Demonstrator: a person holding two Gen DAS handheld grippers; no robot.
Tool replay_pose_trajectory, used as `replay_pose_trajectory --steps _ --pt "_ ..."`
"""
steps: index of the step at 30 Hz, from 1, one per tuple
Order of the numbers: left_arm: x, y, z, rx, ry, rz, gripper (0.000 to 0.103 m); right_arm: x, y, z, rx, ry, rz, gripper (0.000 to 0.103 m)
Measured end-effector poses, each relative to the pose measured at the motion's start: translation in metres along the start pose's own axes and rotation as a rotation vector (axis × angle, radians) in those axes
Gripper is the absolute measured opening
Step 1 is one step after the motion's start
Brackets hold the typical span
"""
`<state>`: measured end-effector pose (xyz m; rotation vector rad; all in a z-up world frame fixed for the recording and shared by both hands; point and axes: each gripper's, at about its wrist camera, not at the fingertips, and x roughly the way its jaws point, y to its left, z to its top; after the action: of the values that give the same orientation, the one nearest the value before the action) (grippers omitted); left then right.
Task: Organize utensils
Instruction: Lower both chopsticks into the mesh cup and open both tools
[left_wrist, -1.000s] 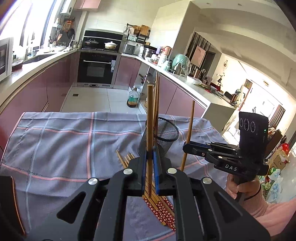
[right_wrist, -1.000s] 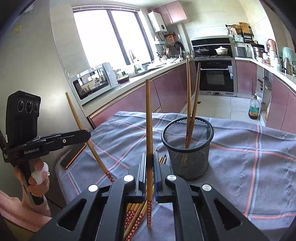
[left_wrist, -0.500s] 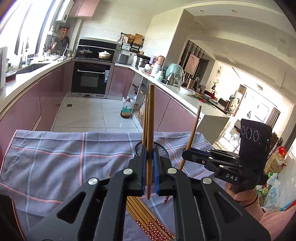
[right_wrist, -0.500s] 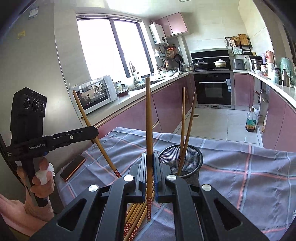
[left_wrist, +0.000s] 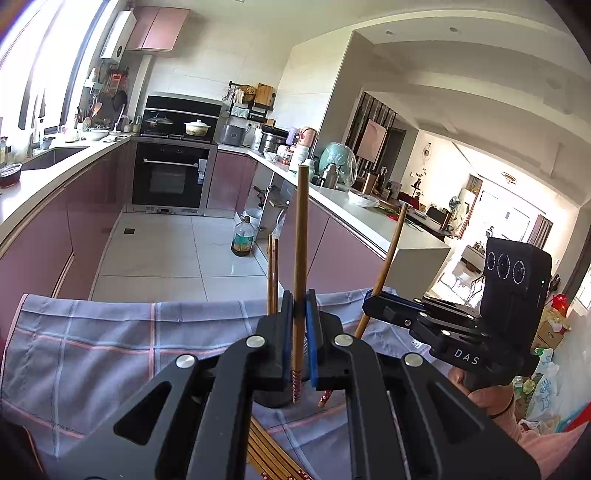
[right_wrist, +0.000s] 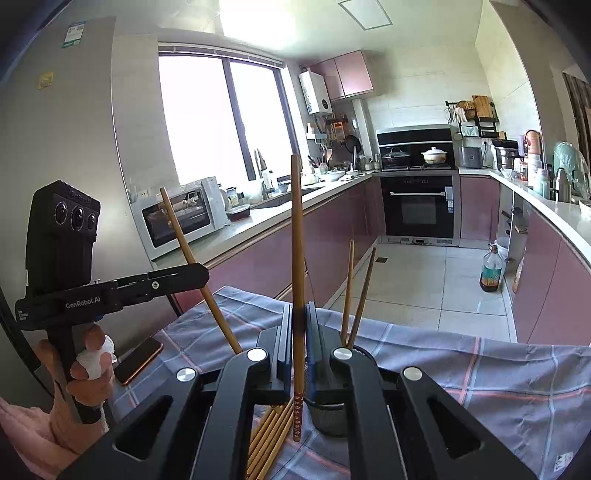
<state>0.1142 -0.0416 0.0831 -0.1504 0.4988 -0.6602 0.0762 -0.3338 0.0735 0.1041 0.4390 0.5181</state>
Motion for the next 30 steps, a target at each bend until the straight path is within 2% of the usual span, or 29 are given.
replay_pose_trajectory --steps 9,15,21,30 --pt "0.006 -0.010 0.020 0.028 -0.031 0.023 0.007 0.006 -0.004 0.017 -0.019 -0.033 -0.018 0.005" --pt "0.018 -0.015 0.023 0.046 -0.021 0.054 0.007 0.016 -0.012 0.021 0.000 -0.040 -0.033 0.005" --pt "0.042 -0.015 0.014 0.051 0.047 0.069 0.007 0.036 -0.023 0.014 0.029 -0.002 -0.062 0.005" --pt "0.084 -0.009 -0.001 0.053 0.179 0.091 0.007 0.070 -0.040 -0.008 0.073 0.146 -0.067 0.005"
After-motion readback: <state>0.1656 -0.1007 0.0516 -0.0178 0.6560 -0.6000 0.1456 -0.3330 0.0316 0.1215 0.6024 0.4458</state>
